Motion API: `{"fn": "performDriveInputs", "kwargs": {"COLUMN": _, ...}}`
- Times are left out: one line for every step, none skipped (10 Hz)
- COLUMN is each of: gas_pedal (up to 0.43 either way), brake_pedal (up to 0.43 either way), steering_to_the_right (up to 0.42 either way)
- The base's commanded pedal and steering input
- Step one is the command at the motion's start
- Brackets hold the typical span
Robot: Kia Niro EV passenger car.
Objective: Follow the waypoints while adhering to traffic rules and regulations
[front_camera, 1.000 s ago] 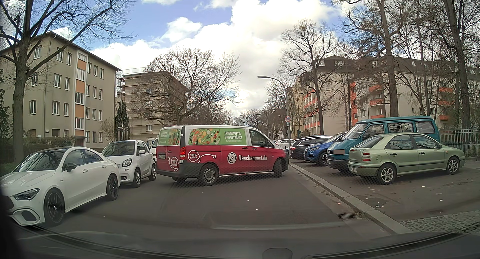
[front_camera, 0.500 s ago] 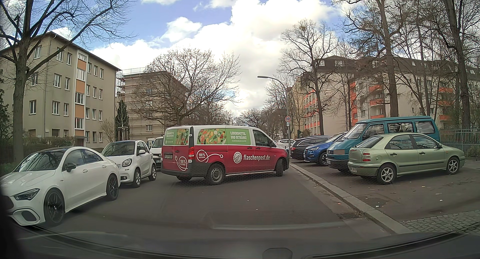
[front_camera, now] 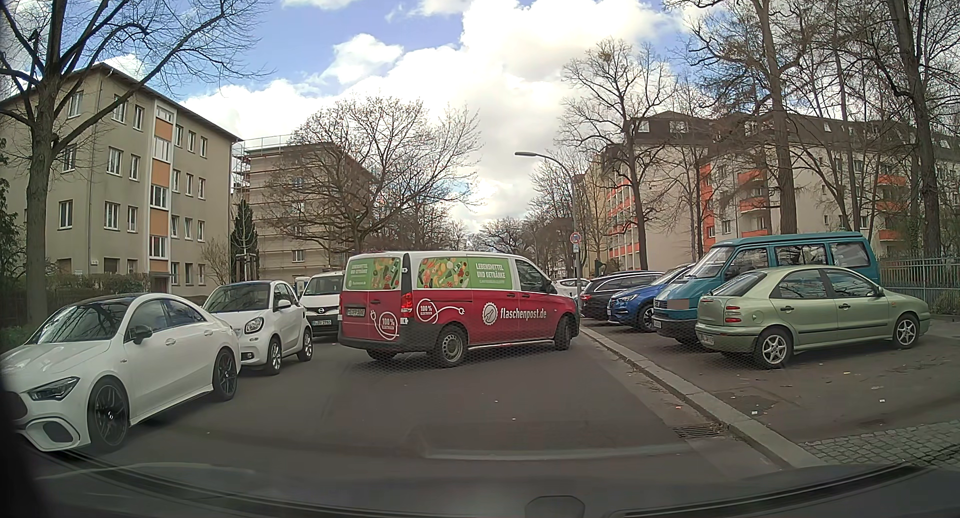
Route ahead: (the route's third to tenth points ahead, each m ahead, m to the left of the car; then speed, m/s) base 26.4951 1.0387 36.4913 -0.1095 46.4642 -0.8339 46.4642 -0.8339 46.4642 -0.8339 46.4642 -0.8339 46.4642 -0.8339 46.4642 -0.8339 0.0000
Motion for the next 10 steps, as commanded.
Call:
{"fn": "performDriveInputs", "kwargs": {"gas_pedal": 0.0, "brake_pedal": 0.195, "steering_to_the_right": -0.002}}
{"fn": "performDriveInputs", "kwargs": {"gas_pedal": 0.0, "brake_pedal": 0.079, "steering_to_the_right": -0.002}}
{"fn": "performDriveInputs", "kwargs": {"gas_pedal": 0.0, "brake_pedal": 0.037, "steering_to_the_right": -0.002}}
{"fn": "performDriveInputs", "kwargs": {"gas_pedal": 0.0, "brake_pedal": 0.037, "steering_to_the_right": -0.002}}
{"fn": "performDriveInputs", "kwargs": {"gas_pedal": 0.0, "brake_pedal": 0.037, "steering_to_the_right": -0.002}}
{"fn": "performDriveInputs", "kwargs": {"gas_pedal": 0.0, "brake_pedal": 0.037, "steering_to_the_right": -0.002}}
{"fn": "performDriveInputs", "kwargs": {"gas_pedal": 0.0, "brake_pedal": 0.037, "steering_to_the_right": -0.002}}
{"fn": "performDriveInputs", "kwargs": {"gas_pedal": 0.0, "brake_pedal": 0.037, "steering_to_the_right": -0.002}}
{"fn": "performDriveInputs", "kwargs": {"gas_pedal": 0.0, "brake_pedal": 0.037, "steering_to_the_right": -0.002}}
{"fn": "performDriveInputs", "kwargs": {"gas_pedal": 0.0, "brake_pedal": 0.037, "steering_to_the_right": -0.002}}
